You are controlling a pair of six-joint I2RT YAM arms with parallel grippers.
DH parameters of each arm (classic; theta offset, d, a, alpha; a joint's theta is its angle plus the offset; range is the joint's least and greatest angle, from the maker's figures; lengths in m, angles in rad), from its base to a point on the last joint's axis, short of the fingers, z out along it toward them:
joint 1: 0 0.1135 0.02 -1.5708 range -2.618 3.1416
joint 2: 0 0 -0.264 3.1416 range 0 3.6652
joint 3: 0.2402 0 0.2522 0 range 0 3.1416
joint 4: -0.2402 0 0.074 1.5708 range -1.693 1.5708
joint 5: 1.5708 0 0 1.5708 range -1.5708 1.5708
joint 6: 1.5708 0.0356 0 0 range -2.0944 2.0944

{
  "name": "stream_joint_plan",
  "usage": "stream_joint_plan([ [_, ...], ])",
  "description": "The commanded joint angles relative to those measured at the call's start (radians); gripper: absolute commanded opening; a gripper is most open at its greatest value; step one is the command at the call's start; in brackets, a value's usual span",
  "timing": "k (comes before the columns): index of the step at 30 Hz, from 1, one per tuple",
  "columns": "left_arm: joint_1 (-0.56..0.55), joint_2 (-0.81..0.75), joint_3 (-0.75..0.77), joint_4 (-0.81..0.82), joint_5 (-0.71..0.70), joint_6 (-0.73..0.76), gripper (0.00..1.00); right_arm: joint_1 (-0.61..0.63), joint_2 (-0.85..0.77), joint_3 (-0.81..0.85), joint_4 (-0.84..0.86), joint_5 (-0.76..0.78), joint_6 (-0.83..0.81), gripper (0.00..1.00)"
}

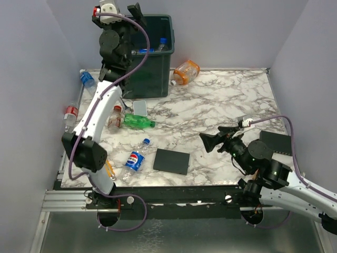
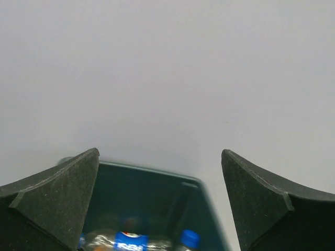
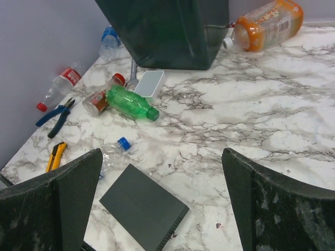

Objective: Put the plastic bottles in the bin
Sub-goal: Place the plastic bottle in the trash bin.

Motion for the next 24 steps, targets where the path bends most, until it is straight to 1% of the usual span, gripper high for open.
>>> stream_joint_plan([
  [1,-0.129,-0.216,-0.147,-0.02,0.016,0.044,0.99,0.006,0.006,0.061,-0.017,0.088,-0.027,1.0],
  [4,-0.237,-0.35,-0.322,-0.061,-0.035,0.067,0.99,0.006,0.006,0.116,-0.072,0.137,-0.038,1.0],
  [6,-0.28,-0.45,-0.465,-0.097,-0.067,0.031,0.99,0.006,0.025,0.162,-0.129,0.197,-0.033,1.0],
  [8,-0.308,-0.54,-0.607,-0.15,-0.082,-0.022,0.99,0.006,0.079,0.22,-0.208,0.237,-0.015,1.0],
  [11,-0.324,-0.646,-0.798,-0.235,-0.077,-0.108,0.99,-0.008,0.227,0.322,-0.343,0.27,0.038,1.0],
  [14,-0.326,-0.72,-0.96,-0.313,-0.057,-0.19,0.99,-0.081,0.349,0.375,-0.375,0.196,0.086,1.0],
  [16,-0.326,-0.775,-1.036,-0.338,-0.043,-0.231,0.99,-0.186,0.387,0.378,-0.349,0.09,0.123,1.0],
  [20,-0.326,-0.883,-1.159,-0.342,-0.022,-0.278,0.99,-0.459,0.432,0.332,-0.228,-0.191,0.238,1.0],
  [21,-0.326,-0.91,-1.183,-0.342,-0.022,-0.284,0.99,-0.513,0.446,0.317,-0.192,-0.24,0.274,1.0],
  [24,-0.326,-0.985,-1.247,-0.343,-0.044,-0.306,0.99,-0.618,0.507,0.276,-0.066,-0.34,0.376,1.0],
])
